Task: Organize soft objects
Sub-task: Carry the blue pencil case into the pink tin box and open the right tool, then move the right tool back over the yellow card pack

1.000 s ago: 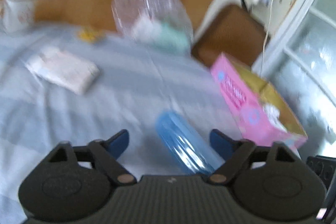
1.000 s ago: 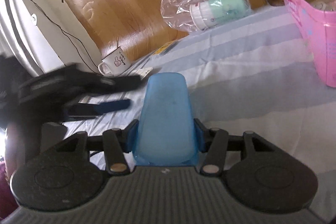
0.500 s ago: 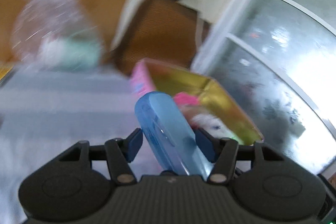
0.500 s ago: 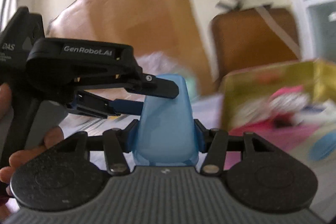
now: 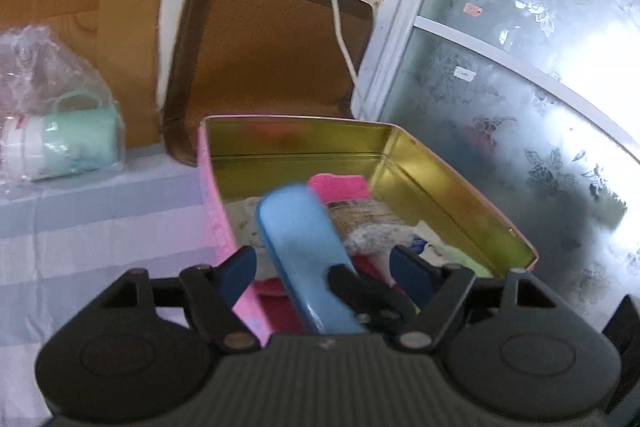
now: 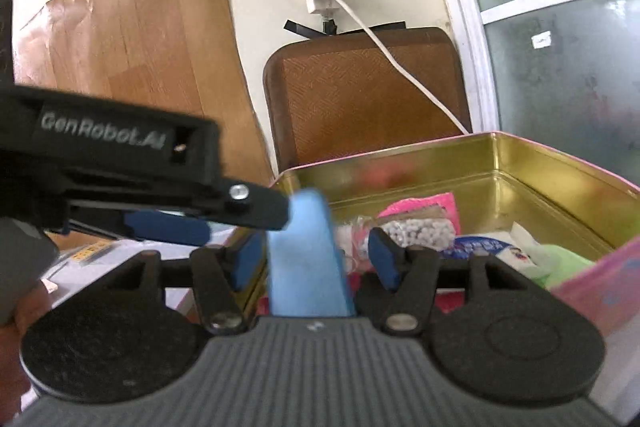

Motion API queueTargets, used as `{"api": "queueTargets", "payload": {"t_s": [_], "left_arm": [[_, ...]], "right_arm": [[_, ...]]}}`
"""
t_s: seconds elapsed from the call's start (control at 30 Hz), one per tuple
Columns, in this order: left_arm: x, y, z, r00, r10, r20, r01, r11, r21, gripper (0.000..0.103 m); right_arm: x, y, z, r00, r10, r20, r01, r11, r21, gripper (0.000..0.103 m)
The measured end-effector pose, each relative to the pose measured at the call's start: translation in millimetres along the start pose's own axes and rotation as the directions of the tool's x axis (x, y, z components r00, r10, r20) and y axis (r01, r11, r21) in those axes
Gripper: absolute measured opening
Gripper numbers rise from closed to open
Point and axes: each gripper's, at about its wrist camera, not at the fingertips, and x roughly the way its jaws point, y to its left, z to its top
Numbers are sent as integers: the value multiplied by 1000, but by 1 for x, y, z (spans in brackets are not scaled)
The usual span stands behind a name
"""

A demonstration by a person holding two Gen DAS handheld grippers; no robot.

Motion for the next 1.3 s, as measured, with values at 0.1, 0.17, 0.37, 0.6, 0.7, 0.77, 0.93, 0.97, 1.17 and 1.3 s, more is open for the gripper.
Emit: {"api": "queueTargets", "payload": {"t_s": [0.1, 0.17, 0.37, 0.6, 0.7, 0.77, 0.93, 0.97, 1.17, 1.3], "left_arm": [[-10, 6, -4, 1000, -13, 14, 13, 1000, -22, 76], [-21, 12, -8, 999, -14, 31, 15, 999, -31, 76], [-63, 42, -24, 993, 37, 110, -32, 998, -50, 77], [-123, 132, -64, 956, 250, 151, -221, 957, -189, 79], [-147, 184, -89, 897, 427, 114, -389, 885, -255, 79], [-163, 215, -103, 850, 519, 86, -476, 828, -295, 79], [-196, 267, -126, 748, 660, 71, -598, 716, -360, 79], [-200, 278, -131, 745, 664, 68, -595, 706, -385, 79], [-212, 293, -141, 790, 605, 103, -497, 728, -472, 83], [-214, 277, -144, 775, 612, 155, -509, 751, -422, 84]], "right_arm": [[-11, 7, -1, 1000, -8, 25, 8, 1000, 6, 62], [-16, 10, -1, 999, -19, 36, 18, 1000, 19, 62], [-31, 32, 6, 994, -17, 108, 19, 1000, -11, 62], [-28, 86, 4, 986, 160, 46, -156, 984, -81, 62], [-10, 111, -6, 966, 244, -81, -250, 966, -60, 62], [4, 128, -12, 942, 295, -161, -304, 952, -30, 62], [30, 177, -27, 887, 361, -288, -387, 922, -37, 62], [36, 189, -29, 881, 363, -304, -397, 916, -58, 62], [70, 249, -33, 869, 339, -360, -427, 882, -200, 62], [109, 280, -26, 872, 325, -365, -428, 869, -247, 62]]}}
